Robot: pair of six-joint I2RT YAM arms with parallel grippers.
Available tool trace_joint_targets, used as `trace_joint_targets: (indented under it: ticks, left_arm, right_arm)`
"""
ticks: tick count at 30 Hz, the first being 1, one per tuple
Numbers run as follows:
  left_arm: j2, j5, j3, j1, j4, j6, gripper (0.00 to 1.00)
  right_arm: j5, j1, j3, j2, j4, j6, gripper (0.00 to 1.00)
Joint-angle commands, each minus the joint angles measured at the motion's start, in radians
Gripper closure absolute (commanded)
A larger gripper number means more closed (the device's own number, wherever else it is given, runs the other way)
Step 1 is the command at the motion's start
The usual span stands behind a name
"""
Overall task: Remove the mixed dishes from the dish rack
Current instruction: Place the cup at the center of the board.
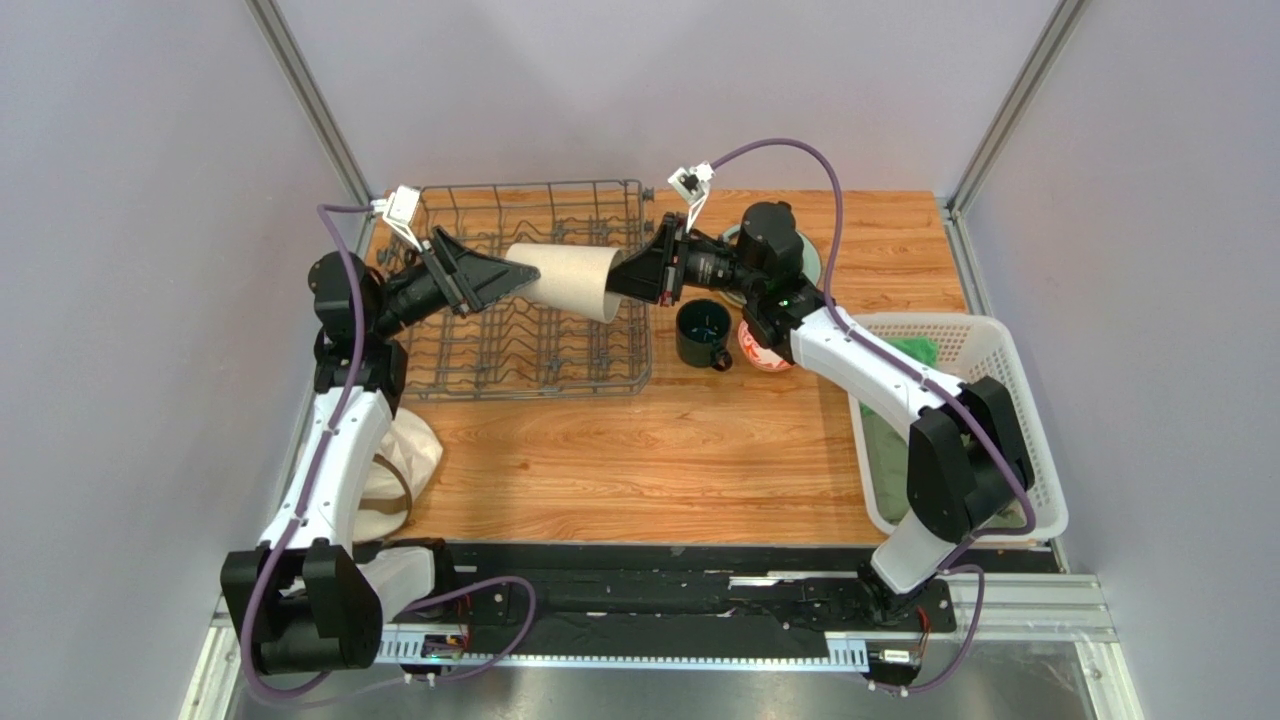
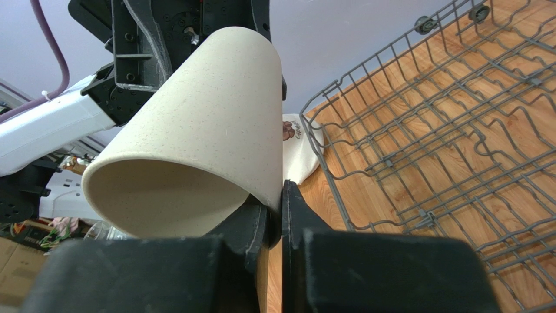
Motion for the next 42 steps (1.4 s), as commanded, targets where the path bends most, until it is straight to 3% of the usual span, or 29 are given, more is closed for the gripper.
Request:
trace_joint_targets:
  ticks: [1,7,10,18,24,34,42]
  left_arm:
    - [-0.030,-0.014,0.032,0.018,-0.044,0.087,0.07]
    - [-0.049,-0.005,0.050,0.064,-0.095,0.117,0.06]
    - [-0.052,-0.007,0.086,0.082,-0.213,0.200,0.06]
    - [-0.040,-0.119,0.279,0.093,-0.751,0.659,0.06]
    - [0.026,-0.185,0.366,0.093,-1.023,0.939,0.06]
    - [0.065,-0.341,0.293,0.091,-1.061,1.163,0.09]
    - [0.146,-0.343,0.324,0.091,-1.172,1.274,0.13]
  right_arm:
    - [0.034,-0.012,-0.005,-0.070,0.012,-0.041,1.00]
    - [0.037,-0.041,-0.017,-0.119,-0.082,-0.097,1.00]
    - [0.074,-0.050,0.021,-0.142,-0.255,-0.201,1.00]
    - [0.261,-0.078,0.107,-0.235,-0.776,-0.575,1.00]
    - [0.552,-0.084,0.153,-0.323,-1.074,-0.807,1.00]
    - [0.731,-0.139,0.104,-0.366,-1.393,-0.907,1.00]
    - [0.773,-0.230,0.064,-0.357,-1.585,-1.001,1.00]
